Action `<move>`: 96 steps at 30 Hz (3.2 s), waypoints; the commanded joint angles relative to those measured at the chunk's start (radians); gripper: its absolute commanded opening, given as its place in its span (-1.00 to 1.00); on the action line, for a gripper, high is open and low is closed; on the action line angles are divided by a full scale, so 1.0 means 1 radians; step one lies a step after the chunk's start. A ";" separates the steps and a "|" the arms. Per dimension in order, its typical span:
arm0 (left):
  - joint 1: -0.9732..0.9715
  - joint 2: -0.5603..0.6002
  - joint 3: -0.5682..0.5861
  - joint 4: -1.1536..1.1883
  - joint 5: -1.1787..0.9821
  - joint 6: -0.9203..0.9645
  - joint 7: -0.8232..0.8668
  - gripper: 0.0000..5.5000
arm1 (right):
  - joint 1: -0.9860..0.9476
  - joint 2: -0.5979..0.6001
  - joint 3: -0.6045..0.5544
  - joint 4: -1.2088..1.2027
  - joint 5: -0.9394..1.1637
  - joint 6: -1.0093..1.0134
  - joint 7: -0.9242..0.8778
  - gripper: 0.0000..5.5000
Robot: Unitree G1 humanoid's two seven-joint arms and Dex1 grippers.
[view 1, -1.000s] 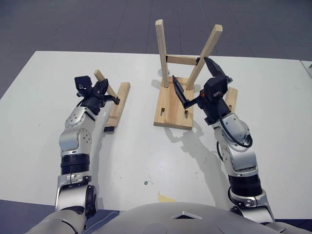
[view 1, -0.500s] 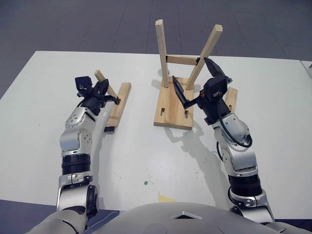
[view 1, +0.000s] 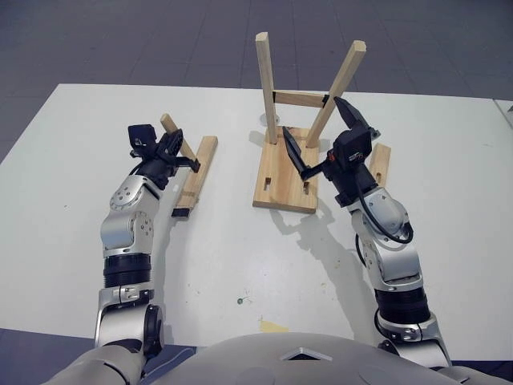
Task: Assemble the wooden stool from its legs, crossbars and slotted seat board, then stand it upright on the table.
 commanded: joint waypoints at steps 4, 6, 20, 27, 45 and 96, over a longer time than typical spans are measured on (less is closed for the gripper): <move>0.016 -0.004 -0.007 -0.002 0.019 0.014 -0.004 -0.85 | 0.006 0.003 0.002 0.004 -0.007 -0.001 -0.002 0.96; 0.021 -0.005 -0.008 0.001 0.025 0.012 -0.005 -0.85 | 0.007 0.003 0.001 0.005 -0.008 -0.001 -0.002 0.96; 0.141 -0.030 -0.105 0.064 0.120 -0.108 -0.070 -0.85 | 0.007 0.005 0.001 0.003 -0.011 -0.001 -0.004 0.96; 0.240 -0.017 -0.172 0.161 0.190 -0.180 -0.097 -0.85 | 0.008 0.003 -0.004 -0.004 -0.010 0.002 -0.004 0.96; 0.189 -0.019 -0.166 0.074 0.169 -0.194 -0.082 -0.85 | -0.007 0.006 0.000 0.011 -0.021 -0.010 -0.004 0.96; -0.339 0.027 0.021 0.016 0.009 0.027 -0.043 0.96 | -0.017 0.007 0.021 0.031 -0.029 -0.026 0.008 0.96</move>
